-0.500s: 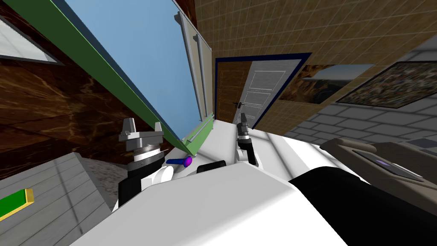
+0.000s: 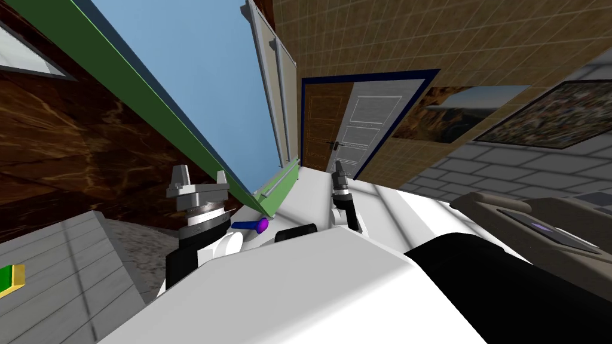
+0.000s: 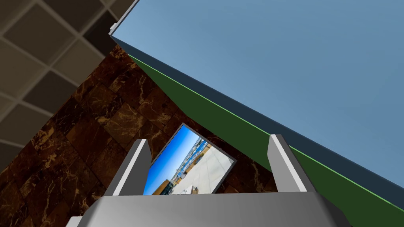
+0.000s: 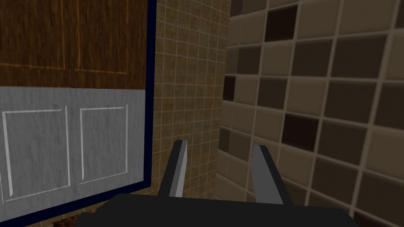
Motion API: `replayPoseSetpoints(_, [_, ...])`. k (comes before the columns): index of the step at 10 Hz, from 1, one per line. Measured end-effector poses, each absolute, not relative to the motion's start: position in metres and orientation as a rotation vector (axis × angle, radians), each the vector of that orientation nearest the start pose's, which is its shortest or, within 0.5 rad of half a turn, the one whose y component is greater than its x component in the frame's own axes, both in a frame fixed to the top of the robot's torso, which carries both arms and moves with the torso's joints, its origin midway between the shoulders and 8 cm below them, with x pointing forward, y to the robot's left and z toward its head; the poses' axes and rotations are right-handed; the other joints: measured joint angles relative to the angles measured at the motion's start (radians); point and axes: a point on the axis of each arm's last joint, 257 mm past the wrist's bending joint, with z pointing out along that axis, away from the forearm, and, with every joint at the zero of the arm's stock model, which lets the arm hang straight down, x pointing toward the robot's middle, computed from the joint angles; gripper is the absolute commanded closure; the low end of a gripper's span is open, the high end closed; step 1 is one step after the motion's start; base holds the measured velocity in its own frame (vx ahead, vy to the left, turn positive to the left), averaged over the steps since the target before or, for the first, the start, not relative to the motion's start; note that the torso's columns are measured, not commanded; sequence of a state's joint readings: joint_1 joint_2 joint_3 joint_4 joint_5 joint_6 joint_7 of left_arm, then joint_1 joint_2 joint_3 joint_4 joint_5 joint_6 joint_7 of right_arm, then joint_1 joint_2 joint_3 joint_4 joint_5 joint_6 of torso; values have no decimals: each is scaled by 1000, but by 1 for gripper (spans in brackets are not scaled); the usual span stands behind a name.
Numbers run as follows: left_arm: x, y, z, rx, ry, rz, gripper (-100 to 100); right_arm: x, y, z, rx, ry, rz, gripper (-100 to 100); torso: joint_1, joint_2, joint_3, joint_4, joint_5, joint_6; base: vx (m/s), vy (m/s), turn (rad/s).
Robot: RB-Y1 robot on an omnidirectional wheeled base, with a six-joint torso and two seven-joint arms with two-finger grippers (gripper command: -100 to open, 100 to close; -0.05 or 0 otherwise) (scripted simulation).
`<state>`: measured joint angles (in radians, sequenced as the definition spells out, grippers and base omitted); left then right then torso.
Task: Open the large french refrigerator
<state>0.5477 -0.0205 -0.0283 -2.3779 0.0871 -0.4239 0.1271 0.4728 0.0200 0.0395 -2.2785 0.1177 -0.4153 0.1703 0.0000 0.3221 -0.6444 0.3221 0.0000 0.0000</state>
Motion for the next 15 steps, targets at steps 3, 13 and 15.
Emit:
replayPoseSetpoints(3, [333,285,38,-792,516,-1483,0,364,-255,16,580,746,1102,0,0,222,-442,221,0,0,0,0,0])
replayPoseSetpoints(13, [357,287,-3,-778,622,-1516,-100,364,-255,15,581,747,1102,0,1,417,-831,416,0,0,95,-52,10])
replayPoseSetpoints(15, [363,294,-17,-792,624,-1521,-100,364,-255,15,581,747,1102,0,-1,415,-832,416,0,0,141,-87,18])
